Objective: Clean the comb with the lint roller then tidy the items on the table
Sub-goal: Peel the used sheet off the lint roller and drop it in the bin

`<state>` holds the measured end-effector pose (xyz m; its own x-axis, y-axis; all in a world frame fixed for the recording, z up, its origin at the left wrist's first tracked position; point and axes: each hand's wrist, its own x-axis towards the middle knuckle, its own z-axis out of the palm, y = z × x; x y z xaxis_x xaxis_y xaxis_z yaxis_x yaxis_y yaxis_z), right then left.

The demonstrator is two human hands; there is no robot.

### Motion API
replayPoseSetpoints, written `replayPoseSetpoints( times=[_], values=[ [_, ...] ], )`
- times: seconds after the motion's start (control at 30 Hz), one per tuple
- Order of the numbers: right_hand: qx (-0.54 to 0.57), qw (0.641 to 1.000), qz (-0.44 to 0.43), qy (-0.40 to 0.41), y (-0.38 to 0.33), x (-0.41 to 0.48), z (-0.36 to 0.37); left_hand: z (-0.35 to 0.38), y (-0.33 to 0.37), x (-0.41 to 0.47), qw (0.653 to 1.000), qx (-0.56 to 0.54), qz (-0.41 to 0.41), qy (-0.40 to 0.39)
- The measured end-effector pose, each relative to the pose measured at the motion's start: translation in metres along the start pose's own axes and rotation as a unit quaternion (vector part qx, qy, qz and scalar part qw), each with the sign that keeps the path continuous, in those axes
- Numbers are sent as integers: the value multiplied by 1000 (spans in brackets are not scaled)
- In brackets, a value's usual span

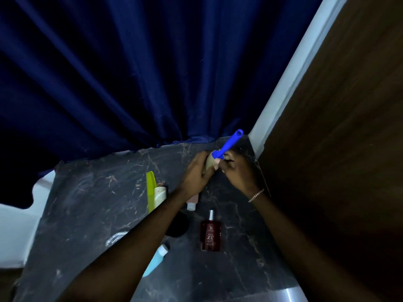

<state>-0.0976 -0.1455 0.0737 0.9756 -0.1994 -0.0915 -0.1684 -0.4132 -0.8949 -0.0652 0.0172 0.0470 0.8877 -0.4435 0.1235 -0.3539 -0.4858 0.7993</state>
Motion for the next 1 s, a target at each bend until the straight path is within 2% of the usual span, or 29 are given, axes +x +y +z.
replayPoseSetpoints(
  times=[0.2, 0.43, 0.73, 1.0],
  values=[
    [92, 995, -4, -35, -36, -72, -2, -37, 47, -71, 999, -17, 21, 30],
    [89, 991, -34, -90, -72, -126, 17, -73, 56, -142, 998, 11, 0, 64],
    [107, 980, -70, -152, -115, -167, 83, -119, 36, -221, 990, -12, -83, 109],
    [134, 974, -55, -172, -143, -182, 158, -167, 0, -286, 980, -19, -126, 151]
  ],
)
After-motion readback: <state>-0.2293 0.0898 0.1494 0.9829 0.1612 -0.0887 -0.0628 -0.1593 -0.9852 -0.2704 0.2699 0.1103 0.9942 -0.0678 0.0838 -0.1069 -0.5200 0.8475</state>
